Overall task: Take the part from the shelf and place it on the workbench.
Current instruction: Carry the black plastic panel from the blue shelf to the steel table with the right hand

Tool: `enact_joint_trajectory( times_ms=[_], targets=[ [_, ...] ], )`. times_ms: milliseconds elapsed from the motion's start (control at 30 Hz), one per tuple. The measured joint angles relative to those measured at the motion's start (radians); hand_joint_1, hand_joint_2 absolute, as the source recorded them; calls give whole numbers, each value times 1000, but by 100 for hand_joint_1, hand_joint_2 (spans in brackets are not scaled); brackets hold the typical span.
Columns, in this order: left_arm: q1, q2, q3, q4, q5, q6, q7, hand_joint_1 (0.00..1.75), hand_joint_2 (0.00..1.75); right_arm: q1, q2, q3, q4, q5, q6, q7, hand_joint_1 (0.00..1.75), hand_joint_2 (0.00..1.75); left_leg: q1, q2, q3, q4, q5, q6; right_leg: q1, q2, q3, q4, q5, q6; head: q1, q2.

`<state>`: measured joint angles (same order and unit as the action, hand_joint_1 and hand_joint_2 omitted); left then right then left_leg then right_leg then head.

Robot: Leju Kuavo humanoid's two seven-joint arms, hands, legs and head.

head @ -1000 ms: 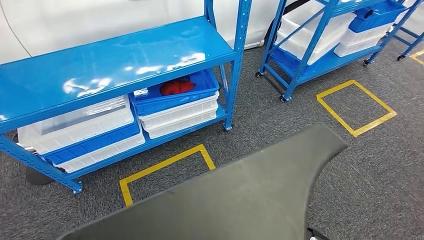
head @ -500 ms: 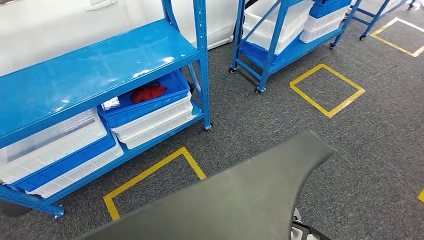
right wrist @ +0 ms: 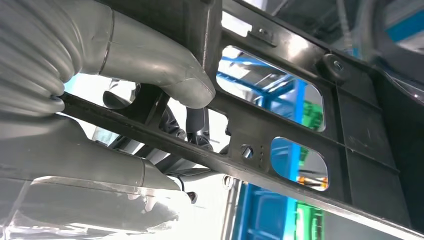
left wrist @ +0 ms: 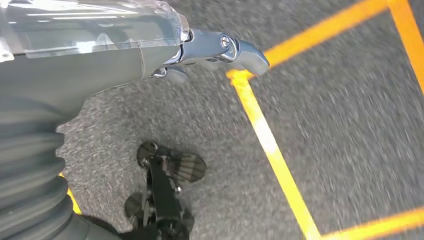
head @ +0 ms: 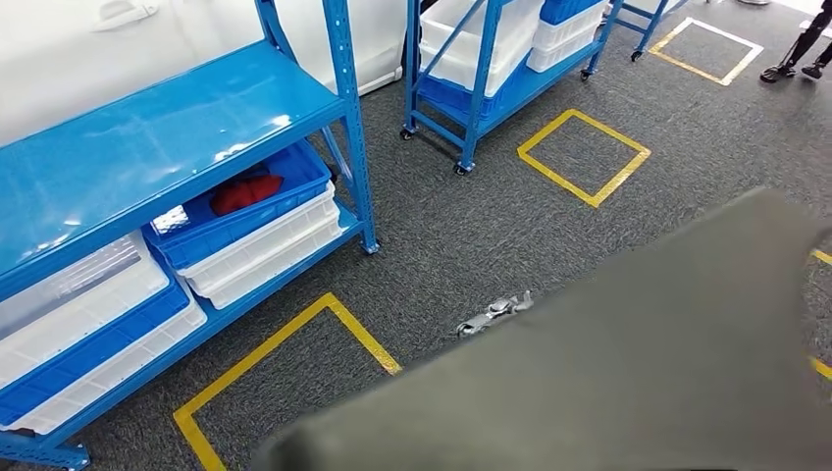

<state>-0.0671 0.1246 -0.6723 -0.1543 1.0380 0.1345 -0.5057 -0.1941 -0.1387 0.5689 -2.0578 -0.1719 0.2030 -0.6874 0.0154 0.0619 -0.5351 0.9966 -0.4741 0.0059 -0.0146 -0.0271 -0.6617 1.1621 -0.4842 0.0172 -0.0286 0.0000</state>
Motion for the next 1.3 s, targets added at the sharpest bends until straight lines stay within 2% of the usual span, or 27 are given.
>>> enact_joint_trajectory(
  times_ms=[67, 100, 167, 200, 267, 333, 367, 400, 433, 467, 533, 600, 667, 700, 767, 800, 833, 867, 900, 933, 967, 1033, 1100, 1167, 1200, 1233, 1300],
  targets=[
    [-2, 5, -7, 0, -7, -7, 2, 0, 175, -8, 18, -84, 12, -17, 86, 0, 175, 175, -6, 14, 3, 4, -5, -10, 8, -39, 55, -107, 29, -13, 0, 0],
    [-3, 8, -12, 0, -9, -8, 5, 0, 175, -9, 29, -123, 17, -15, 116, 0, 175, 175, -9, 22, 4, 4, -7, -16, 12, -47, 64, -129, 30, -20, 0, 0],
    [-6, 9, -20, 0, -13, -7, 14, 0, 175, -5, 50, -181, 23, -4, 145, 0, 175, 175, -11, 41, 7, 3, -11, -27, 13, -28, 61, -135, 32, -33, 0, 0],
    [-8, 10, -23, 0, -14, -6, 19, 0, 175, -2, 59, -201, 25, 0, 151, 0, 175, 175, -9, 37, 7, 8, -18, -32, 12, -17, 61, -138, 34, -39, 0, 0],
    [-9, 11, -26, 0, -16, -2, 24, 0, 175, 3, 75, -230, 26, 5, 157, 0, 175, 175, -4, -2, -19, 73, -65, -41, 8, 4, 62, -144, 40, -51, 0, 0],
    [-7, 12, -30, 0, -17, -1, 26, 0, 175, 7, 87, -247, 29, 6, 160, 0, 175, 175, -2, -44, -80, 211, -132, -45, 8, 26, 61, -144, 41, -57, 0, 0],
    [-6, 13, -32, 0, -17, 0, 27, 0, 175, 10, 91, -253, 30, 6, 161, 0, 175, 175, -2, -50, -109, 269, -149, -46, 10, 39, 61, -144, 41, -58, 0, 0],
    [-5, 13, -33, 0, -17, 0, 27, 0, 175, 12, 94, -258, 32, 8, 161, 0, 175, 175, -2, -53, -125, 296, -148, -45, 11, 53, 61, -142, 41, -58, 0, 0],
    [-5, 14, -34, 0, -17, 0, 27, 0, 175, 14, 96, -262, 34, 9, 161, 0, 175, 175, -3, -54, -123, 282, -125, -43, 11, 66, 62, -141, 41, -58, 0, 0],
    [-5, 14, -35, 0, -17, 0, 27, 0, 175, 16, 98, -265, 34, 10, 161, 0, 175, 175, -2, -60, -103, 230, -87, -40, 11, 79, 63, -140, 41, -58, 0, 0],
    [-5, 17, -39, 0, -17, 0, 27, 0, 175, 16, 102, -268, 35, 10, 161, 0, 175, 175, -1, -97, -49, 90, -17, -31, 11, 102, 62, -137, 40, -54, 0, 0],
    [-5, 20, -42, 1, -17, 1, 29, 0, 175, 18, 104, -271, 35, 11, 160, 0, 175, 175, -2, -127, -22, 19, 4, -24, 9, 122, 54, -134, 44, -43, 0, 0],
    [-7, 20, -45, 1, -17, 3, 36, 0, 175, 24, 105, -275, 35, 14, 157, 0, 175, 175, -4, -118, -17, 9, 6, -16, 5, 141, 47, -137, 50, -27, 0, 0],
    [-9, 19, -46, 1, -19, 3, 41, 0, 175, 28, 105, -280, 35, 17, 154, 0, 175, 175, -3, -107, -14, 2, 10, -9, 6, 132, 45, -134, 48, -21, 0, 0],
    [-9, 18, -51, 1, -26, 2, 55, 0, 175, 36, 105, -291, 32, 27, 148, 0, 175, 175, 0, -85, -9, -11, 17, 4, 10, 86, 21, -82, 12, -13, 0, 0],
    [-9, 17, -55, 1, -29, 2, 61, 0, 175, 42, 105, -297, 29, 34, 147, 0, 175, 175, -1, -74, -8, -13, 18, 8, 9, 58, -5, -27, -19, -10, 0, 0],
    [-8, 15, -59, 1, -32, 2, 67, 0, 175, 50, 105, -303, 26, 41, 148, 0, 175, 175, -3, -63, -8, -13, 18, 11, 7, 44, -37, 41, -52, -8, 0, 0],
    [-8, 13, -64, 1, -34, 3, 71, 0, 175, 59, 105, -310, 22, 49, 150, 0, 175, 175, -4, -52, -9, -12, 17, 11, 4, 39, -66, 100, -73, -5, 0, 0],
    [-8, 11, -68, 1, -34, 4, 74, 0, 175, 67, 105, -316, 18, 57, 151, 0, 175, 175, -5, -41, -9, -10, 16, 11, 2, 37, -81, 132, -78, -2, 0, 0],
    [-10, 9, -71, 1, -35, 5, 76, 0, 175, 72, 105, -322, 15, 64, 151, 0, 175, 175, -5, -30, -9, -9, 14, 11, -1, 34, -77, 127, -65, 0, 0, 0],
    [-14, 7, -73, 1, -35, 6, 77, 0, 175, 75, 105, -326, 11, 72, 149, 0, 175, 175, -5, -20, -9, -7, 12, 9, -2, 27, -51, 80, -36, 1, 0, 0],
    [-23, 4, -76, 1, -34, 6, 77, 0, 175, 74, 105, -332, 2, 82, 143, 0, 175, 175, -8, -3, -7, -2, 7, 1, 2, -7, 25, -58, 17, -5, 0, 0],
    [-28, 1, -78, 1, -32, 7, 75, 0, 175, 71, 104, -334, -3, 82, 140, 0, 175, 175, -12, 11, -5, 1, 1, -9, 9, -25, 63, -134, 33, -17, 0, 0],
    [-28, -4, -81, 1, -32, 7, 73, 0, 175, 65, 100, -335, -1, 75, 135, 0, 175, 175, -13, 27, -1, 0, -2, -20, 12, -7, 62, -141, 33, -29, 0, 0],
    [-27, -8, -83, 1, -33, 6, 72, 0, 175, 63, 98, -335, 0, 71, 130, 0, 175, 175, -11, 27, 0, 4, -8, -25, 10, 1, 63, -145, 36, -35, 0, 0],
    [-26, -11, -86, 1, -35, 6, 72, 0, 175, 60, 97, -335, 1, 67, 125, 0, 175, 175, -8, 15, -5, 20, -23, -30, 9, 10, 65, -149, 39, -42, 0, 0],
    [-21, -14, -94, 1, -40, 6, 72, 0, 175, 55, 95, -335, 5, 63, 117, 0, 175, 175, -3, -26, -47, 117, -82, -37, 6, 25, 66, -154, 43, -51, 0, 0]
  ],
)
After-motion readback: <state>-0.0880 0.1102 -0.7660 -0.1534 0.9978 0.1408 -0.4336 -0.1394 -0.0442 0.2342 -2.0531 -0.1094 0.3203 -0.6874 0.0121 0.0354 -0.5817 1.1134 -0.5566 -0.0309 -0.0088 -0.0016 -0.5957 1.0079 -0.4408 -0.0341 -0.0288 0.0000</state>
